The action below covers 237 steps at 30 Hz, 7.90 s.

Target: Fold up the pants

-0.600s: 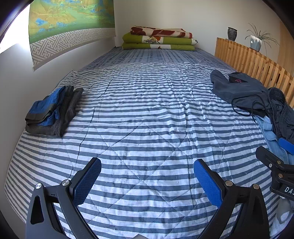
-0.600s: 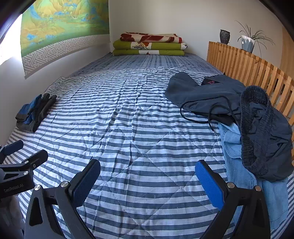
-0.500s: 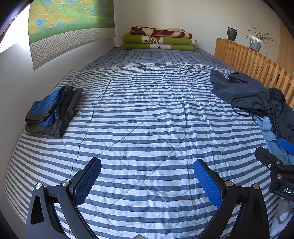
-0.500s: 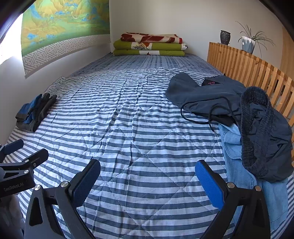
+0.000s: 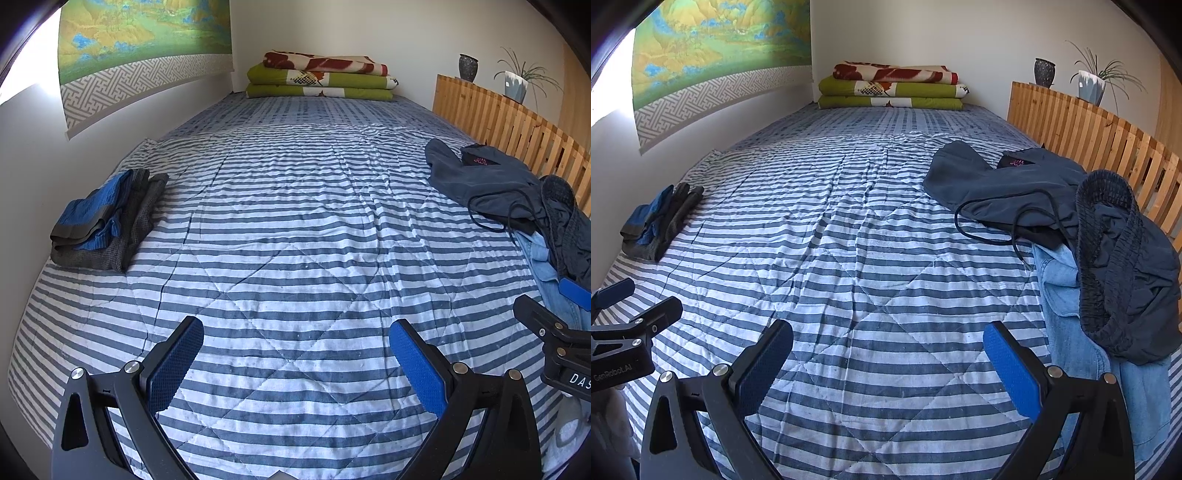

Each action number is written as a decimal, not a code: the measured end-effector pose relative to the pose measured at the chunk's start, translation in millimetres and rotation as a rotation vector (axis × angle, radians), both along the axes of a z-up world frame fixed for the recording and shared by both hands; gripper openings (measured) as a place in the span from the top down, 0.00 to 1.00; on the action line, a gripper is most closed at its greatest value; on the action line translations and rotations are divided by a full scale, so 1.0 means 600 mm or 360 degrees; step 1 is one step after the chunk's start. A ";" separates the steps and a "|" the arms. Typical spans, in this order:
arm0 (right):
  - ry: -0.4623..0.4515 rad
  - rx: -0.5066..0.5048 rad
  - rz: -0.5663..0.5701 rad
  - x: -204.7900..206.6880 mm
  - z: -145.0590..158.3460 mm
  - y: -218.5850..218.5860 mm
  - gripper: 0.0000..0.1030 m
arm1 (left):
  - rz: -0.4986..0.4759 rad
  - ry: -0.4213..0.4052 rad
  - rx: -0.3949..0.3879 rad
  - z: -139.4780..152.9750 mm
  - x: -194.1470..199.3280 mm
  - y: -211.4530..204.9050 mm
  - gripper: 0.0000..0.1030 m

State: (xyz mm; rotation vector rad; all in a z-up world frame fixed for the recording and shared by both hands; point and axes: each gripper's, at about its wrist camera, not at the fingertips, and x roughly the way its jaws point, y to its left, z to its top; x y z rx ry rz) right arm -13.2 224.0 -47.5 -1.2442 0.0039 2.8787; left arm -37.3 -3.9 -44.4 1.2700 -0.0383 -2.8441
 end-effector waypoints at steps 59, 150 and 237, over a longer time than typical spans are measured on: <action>-0.0185 0.0141 -0.0656 -0.134 -0.015 0.331 0.02 | 0.0052 -0.0152 0.0075 -0.066 -0.057 -0.013 0.01; -0.0250 -0.0274 -0.0754 -0.060 -0.033 0.279 0.96 | -0.0470 0.0039 0.0317 -0.001 -0.033 0.088 0.32; -0.0158 -0.0076 -0.0782 0.079 0.107 0.385 0.99 | 0.0365 -0.0176 0.0583 0.054 0.010 -0.243 0.90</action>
